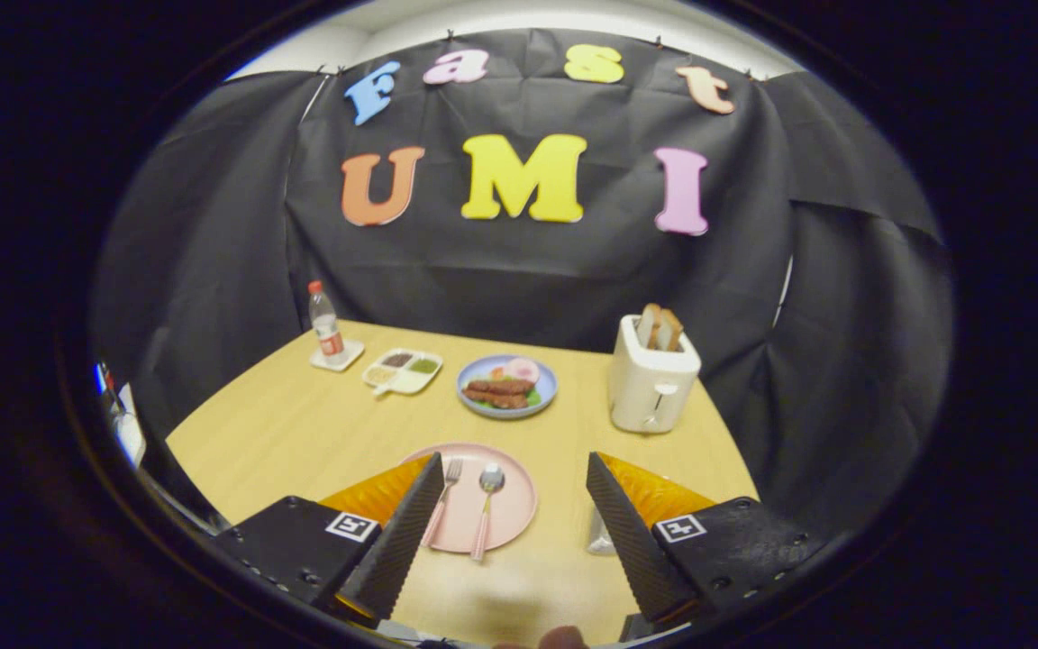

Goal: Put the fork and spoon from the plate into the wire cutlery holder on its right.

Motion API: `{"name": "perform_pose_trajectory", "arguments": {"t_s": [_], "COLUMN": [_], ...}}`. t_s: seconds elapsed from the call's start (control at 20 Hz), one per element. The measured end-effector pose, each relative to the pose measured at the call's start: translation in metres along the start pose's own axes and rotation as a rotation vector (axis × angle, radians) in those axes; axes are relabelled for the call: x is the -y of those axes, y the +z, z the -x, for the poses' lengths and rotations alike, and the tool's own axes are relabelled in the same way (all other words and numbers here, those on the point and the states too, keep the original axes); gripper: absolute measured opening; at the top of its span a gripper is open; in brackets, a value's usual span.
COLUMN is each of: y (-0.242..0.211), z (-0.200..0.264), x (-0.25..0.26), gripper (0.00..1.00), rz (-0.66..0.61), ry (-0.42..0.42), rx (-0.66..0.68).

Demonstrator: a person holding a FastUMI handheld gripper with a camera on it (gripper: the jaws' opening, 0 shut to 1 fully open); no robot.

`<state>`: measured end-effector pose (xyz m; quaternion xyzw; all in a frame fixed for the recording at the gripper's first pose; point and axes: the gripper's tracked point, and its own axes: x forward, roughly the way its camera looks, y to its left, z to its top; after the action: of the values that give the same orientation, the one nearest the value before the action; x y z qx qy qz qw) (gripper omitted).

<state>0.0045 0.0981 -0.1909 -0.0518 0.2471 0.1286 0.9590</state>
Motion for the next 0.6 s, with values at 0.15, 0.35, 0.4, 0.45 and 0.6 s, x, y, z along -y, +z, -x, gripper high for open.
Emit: {"name": "perform_pose_trajectory", "arguments": {"t_s": [0.15,0.35,0.4,0.45,0.6], "y": [-0.029,-0.067,-0.076,-0.082,-0.101], "z": [-0.032,-0.073,-0.082,-0.090,-0.112], "x": [-0.007,-0.015,-0.019,-0.021,-0.021], "gripper": [0.96,0.96,0.96,0.96,0.85], "rz": [0.011,-0.010,-0.009,-0.001,0.022], "ry": [-0.008,-0.024,-0.022,-0.021,-0.027], "rx": [-0.105,-0.238,-0.268,-0.291,-0.343]}}
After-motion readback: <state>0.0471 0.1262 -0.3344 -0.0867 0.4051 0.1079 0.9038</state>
